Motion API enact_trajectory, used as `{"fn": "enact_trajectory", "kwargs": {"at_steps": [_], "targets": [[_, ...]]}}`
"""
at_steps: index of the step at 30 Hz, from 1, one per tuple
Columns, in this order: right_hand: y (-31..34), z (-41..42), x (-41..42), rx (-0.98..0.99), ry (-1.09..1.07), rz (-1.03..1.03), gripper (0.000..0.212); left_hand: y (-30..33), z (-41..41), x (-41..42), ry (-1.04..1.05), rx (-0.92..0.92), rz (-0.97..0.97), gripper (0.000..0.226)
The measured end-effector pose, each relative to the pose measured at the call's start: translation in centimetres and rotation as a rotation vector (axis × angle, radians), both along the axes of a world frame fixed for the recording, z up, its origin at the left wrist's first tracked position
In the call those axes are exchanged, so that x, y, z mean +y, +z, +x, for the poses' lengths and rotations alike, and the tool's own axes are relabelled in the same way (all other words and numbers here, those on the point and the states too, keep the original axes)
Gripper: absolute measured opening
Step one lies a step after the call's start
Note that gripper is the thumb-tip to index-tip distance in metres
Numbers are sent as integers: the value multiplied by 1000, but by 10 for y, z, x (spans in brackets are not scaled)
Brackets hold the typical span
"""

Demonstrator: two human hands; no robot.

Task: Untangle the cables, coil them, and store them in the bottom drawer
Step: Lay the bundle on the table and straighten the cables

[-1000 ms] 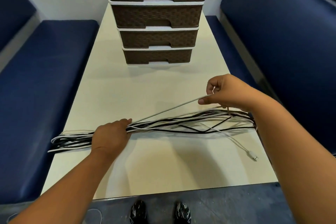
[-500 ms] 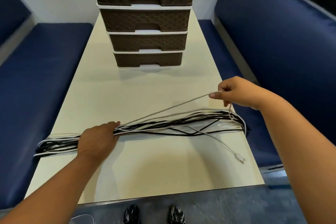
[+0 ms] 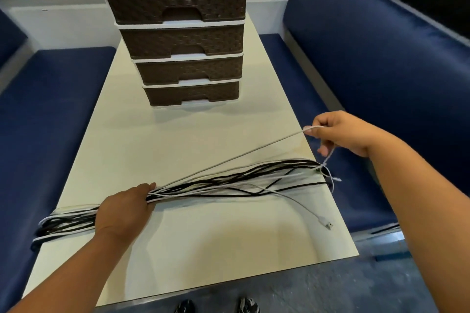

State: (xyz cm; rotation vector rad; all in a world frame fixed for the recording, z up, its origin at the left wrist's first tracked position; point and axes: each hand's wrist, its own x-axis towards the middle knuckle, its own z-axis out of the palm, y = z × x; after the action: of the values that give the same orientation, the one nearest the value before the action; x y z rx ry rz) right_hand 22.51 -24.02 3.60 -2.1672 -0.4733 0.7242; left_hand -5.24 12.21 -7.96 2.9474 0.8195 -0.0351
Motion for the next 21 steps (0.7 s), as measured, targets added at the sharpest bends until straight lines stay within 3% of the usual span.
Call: {"fn": "enact_trajectory", "kwargs": {"at_steps": [3, 8, 10, 13, 14, 15, 19, 21], "targets": [[7, 6, -15, -34, 24, -42, 38, 0, 0, -1, 14, 11, 16, 32], [11, 10, -16, -606, 118, -590, 55, 4, 1, -4, 11, 33, 24, 36], [14, 6, -12, -594, 31, -509, 60, 4, 0, -4, 12, 27, 15, 38], [22, 6, -19, -154, -148, -130, 49, 4, 0, -4, 11, 31, 0, 40], [26, 5, -24, -113, -161, -87, 47, 4, 0, -4, 8, 33, 0, 40], [30, 6, -29, -145, -163, -95, 47, 4, 0, -4, 5, 33, 0, 40], [37, 12, -42, -609, -82, -418, 52, 5, 0, -5, 4, 29, 10, 39], [33, 14, -48, -570, -31, -434, 49, 5, 0, -4, 4, 33, 11, 39]]}}
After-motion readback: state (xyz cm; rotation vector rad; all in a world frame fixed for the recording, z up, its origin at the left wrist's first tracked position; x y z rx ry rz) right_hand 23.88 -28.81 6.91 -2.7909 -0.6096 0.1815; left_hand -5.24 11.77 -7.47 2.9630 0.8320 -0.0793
